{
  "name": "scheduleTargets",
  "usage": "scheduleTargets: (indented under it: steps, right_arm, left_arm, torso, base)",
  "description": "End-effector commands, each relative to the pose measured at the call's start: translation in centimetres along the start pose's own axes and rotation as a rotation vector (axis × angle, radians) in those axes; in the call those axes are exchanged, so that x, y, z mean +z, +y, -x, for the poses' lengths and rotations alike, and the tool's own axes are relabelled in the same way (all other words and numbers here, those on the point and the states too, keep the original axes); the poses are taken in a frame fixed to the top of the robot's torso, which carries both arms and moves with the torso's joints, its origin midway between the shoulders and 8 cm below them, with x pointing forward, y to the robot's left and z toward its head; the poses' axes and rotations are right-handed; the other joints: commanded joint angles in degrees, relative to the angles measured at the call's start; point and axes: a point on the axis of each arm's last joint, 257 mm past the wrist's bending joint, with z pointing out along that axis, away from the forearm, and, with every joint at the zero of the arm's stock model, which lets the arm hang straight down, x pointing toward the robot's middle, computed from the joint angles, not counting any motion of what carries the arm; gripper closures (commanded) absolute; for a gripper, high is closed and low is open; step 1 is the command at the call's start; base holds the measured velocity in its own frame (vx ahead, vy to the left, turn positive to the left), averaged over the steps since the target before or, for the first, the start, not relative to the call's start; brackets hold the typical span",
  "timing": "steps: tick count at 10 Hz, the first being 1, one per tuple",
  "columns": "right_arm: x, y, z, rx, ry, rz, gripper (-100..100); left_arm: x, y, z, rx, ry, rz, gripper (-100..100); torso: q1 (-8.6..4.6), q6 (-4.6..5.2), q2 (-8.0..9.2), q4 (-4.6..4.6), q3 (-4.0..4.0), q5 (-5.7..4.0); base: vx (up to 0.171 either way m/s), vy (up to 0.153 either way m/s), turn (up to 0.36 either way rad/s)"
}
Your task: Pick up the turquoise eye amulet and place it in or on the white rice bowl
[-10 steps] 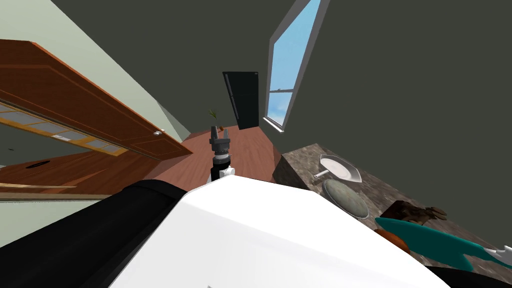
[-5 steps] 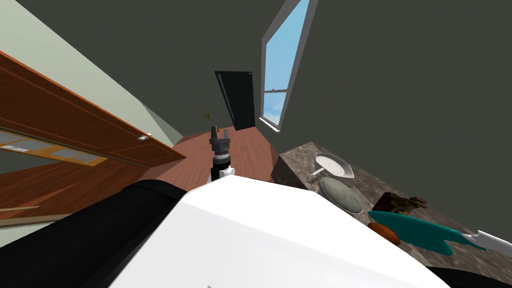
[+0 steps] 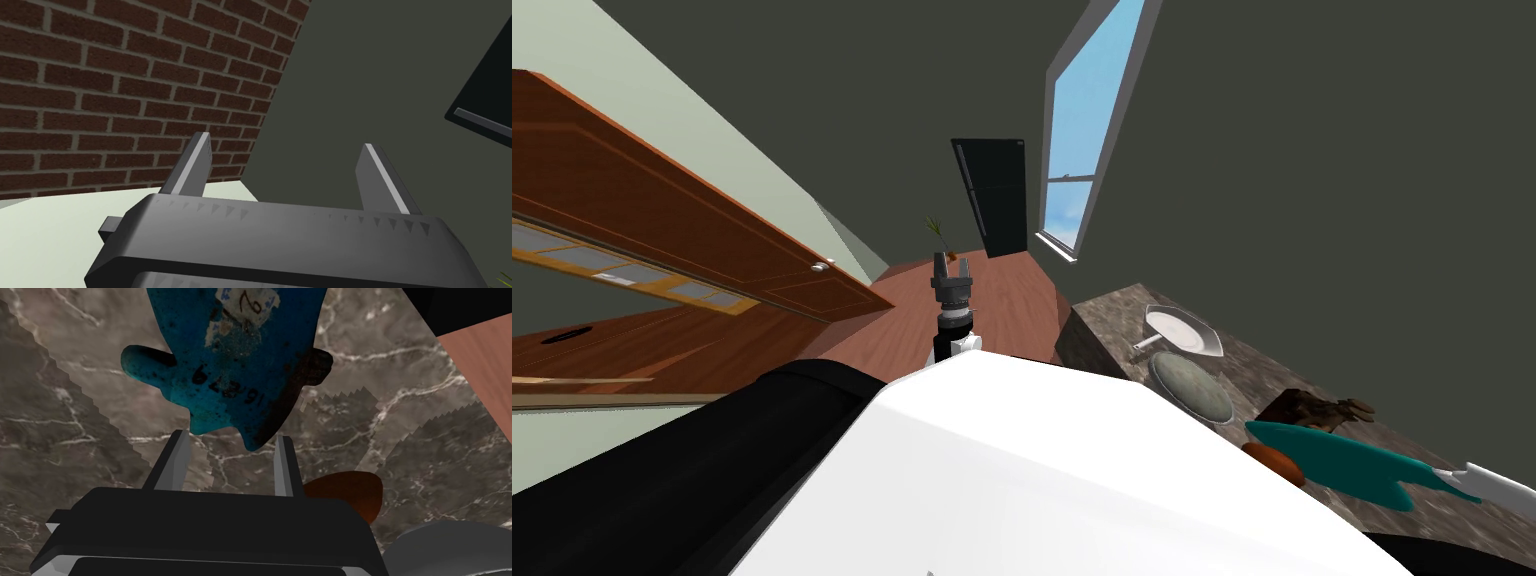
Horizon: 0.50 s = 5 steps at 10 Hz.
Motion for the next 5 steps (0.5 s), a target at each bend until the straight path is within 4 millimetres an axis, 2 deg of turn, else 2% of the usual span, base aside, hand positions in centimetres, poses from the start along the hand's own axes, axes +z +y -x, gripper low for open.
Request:
scheduleTargets:
  steps: [1,5]
  right_arm:
    - [-0.5,0.9,0.4,0.002,0.005,0.029,100]
    - [-1.6,2.4,1.2,0.004,0.016,0.075,100]
  left_arm:
    - [0.0,0.0,0.0,0.0,0.0,0.0,0]
    - [0.0,0.0,0.0,0.0,0.0,0.0,0]
  torso:
    - [0.0,0.0,0.0,0.0,0.0,0.0]
    - [0.03,-0.01,0.02,0.02,0.02,-0.02]
  base:
    - [-0.081,0.0,0.097]
    - [-0.076,0.003,0.07]
